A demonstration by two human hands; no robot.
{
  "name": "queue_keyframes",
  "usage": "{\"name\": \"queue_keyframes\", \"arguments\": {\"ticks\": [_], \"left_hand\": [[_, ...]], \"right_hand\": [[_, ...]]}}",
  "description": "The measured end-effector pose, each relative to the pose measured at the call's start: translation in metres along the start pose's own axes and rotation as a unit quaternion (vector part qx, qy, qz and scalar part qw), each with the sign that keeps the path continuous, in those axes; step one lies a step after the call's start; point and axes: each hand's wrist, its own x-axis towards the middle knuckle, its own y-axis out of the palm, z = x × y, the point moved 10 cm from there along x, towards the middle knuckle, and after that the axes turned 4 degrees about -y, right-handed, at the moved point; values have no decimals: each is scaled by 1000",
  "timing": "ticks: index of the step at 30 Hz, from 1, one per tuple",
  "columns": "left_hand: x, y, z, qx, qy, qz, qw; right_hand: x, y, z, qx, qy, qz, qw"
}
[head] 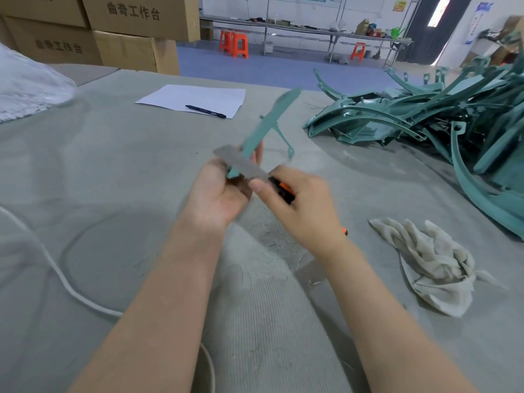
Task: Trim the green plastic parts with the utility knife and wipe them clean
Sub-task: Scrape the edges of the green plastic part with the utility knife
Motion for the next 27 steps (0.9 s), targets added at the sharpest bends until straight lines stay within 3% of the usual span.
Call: {"name": "queue_keyframes", "arguments": {"ticks": [4, 6, 9, 13, 17, 19, 24, 27], "left_hand": [[-4, -4, -41, -137, 76, 28, 987], [-8, -7, -63, -217, 110, 67, 968], [-11, -7, -70, -308, 78, 138, 938], [-12, 5, -55, -254, 44, 173, 951], [-8, 7, -36, -196, 31, 153, 968], [-6, 8, -28, -171, 25, 144, 974], [5, -3, -16, -63, 35, 55, 996], [9, -13, -9, 28, 51, -10, 998]], "right_hand": [[-1, 8, 1, 61, 4, 55, 997], [0, 1, -14, 78, 56, 36, 995], [-4, -9, -50, 3, 170, 28, 985], [-15, -13, -96, -58, 276, 70, 957], [-24, -1, -111, -39, 297, 126, 946], [-20, -5, -107, -22, 284, 94, 954], [-25, -73, -115, 16, 330, -149, 932], [-39, -109, -118, -73, 360, -169, 915]]}}
